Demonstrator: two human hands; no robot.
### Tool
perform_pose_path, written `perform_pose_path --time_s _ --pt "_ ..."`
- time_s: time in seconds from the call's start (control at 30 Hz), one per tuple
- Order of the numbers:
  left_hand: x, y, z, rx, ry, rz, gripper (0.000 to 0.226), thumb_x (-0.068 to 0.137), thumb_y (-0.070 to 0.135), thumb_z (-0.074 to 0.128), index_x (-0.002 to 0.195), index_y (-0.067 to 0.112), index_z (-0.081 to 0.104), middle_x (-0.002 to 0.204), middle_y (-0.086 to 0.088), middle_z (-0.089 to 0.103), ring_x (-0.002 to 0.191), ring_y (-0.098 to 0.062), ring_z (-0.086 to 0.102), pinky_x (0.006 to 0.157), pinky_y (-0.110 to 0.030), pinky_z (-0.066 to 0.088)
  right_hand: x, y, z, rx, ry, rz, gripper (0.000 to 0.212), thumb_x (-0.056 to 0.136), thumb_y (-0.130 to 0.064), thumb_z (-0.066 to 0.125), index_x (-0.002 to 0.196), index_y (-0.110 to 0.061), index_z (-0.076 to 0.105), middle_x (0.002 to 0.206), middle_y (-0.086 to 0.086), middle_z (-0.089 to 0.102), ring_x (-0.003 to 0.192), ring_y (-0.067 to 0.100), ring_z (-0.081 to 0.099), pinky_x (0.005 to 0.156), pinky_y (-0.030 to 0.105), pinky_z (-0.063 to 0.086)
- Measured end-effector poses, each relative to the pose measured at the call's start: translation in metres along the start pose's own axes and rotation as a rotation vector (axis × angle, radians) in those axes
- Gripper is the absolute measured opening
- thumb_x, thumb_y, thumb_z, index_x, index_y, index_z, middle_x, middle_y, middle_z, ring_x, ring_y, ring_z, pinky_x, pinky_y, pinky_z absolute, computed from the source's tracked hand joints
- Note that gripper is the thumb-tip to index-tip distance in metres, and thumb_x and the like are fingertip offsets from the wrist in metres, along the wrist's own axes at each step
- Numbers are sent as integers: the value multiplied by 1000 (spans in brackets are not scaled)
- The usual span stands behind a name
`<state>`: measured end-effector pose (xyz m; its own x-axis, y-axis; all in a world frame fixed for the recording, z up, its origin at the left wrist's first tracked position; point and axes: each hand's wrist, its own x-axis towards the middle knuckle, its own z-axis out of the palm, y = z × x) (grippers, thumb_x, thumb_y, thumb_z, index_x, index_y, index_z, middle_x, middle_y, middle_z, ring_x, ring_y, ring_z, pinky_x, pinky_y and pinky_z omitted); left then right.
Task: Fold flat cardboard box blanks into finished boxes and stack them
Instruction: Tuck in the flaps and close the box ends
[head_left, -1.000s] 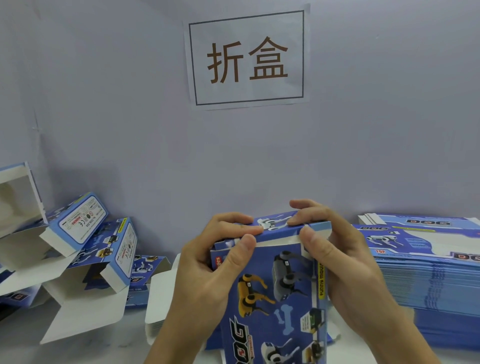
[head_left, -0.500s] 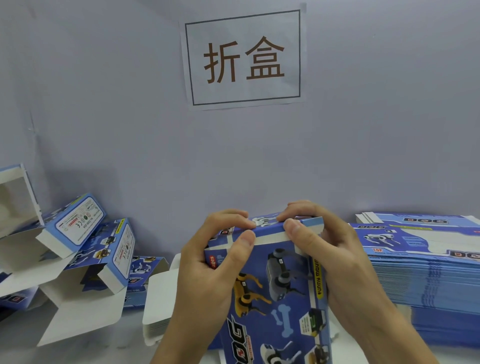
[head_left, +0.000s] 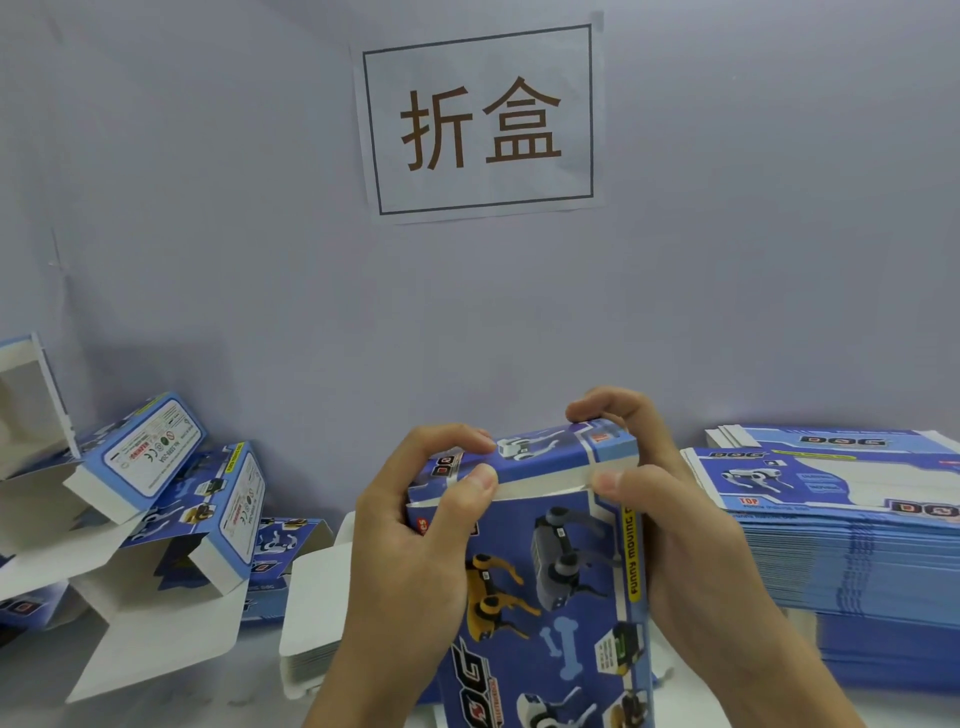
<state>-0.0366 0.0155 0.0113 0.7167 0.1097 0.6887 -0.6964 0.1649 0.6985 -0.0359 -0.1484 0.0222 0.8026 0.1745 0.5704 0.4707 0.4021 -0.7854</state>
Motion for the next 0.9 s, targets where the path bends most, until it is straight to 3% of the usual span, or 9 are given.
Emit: perform_pose_path --time_s 0.07,0.17,0.27,0.4,0.53,0.6,0.7,0.9 --pt "0 0 0 14 -4 -12 9 85 28 61 90 27 68 102 11 71 92 -24 75 51 -31 58 1 0 -2 8 -2 0 38 71 -5 49 99 -25 66 89 10 70 77 26 73 62 32 60" --pt "1 0 -2 8 -5 -8 8 85 26 61 89 26 69 103 10 71 92 -22 75 51 -30 58 -2 -1 0 45 -47 9 35 75 -9 53 105 -25 64 102 20 67 88 40 71 67 40 61" --pt "2 -1 -3 5 -12 18 12 81 32 67 88 23 69 107 9 70 94 -19 74 56 -27 58 -5 0 0 55 -42 -2 28 78 -12 55 100 -24 65 101 16 67 92 46 70 70 44 62" --pt "2 -4 -8 -80 -32 -31 23 76 37 68 88 19 72 115 4 68 106 -31 69 63 -33 59 -6 3 0 -33 46 -89 14 82 -24 58 84 -20 71 113 1 66 106 21 68 78 37 61" --pt "3 -4 -10 -134 -54 -69 22 72 35 70 85 18 77 120 2 66 111 -29 66 67 -31 59 -6 10 -4 -127 89 -146 14 76 -35 72 82 -22 76 126 -2 63 127 24 57 93 59 54" --pt "2 -2 -8 -149 -65 -83 23 71 36 71 83 18 78 120 3 66 112 -26 66 66 -30 59 -8 9 -6 -193 50 -164 19 76 -37 80 90 -25 74 133 -5 59 122 28 61 87 65 55" --pt "3 0 -7 -151 -53 -93 23 69 39 71 81 19 77 118 3 67 113 -27 66 66 -31 60 -10 5 -6 -349 13 -183 39 67 -49 83 100 -33 69 138 -15 54 111 23 68 79 57 60" --pt "3 4 -9 -92 -62 -93 33 63 51 84 81 25 74 119 5 67 112 -32 67 68 -38 61 -8 4 1 -414 76 -195 29 69 -47 76 94 -35 71 134 -17 55 99 26 72 78 63 57"
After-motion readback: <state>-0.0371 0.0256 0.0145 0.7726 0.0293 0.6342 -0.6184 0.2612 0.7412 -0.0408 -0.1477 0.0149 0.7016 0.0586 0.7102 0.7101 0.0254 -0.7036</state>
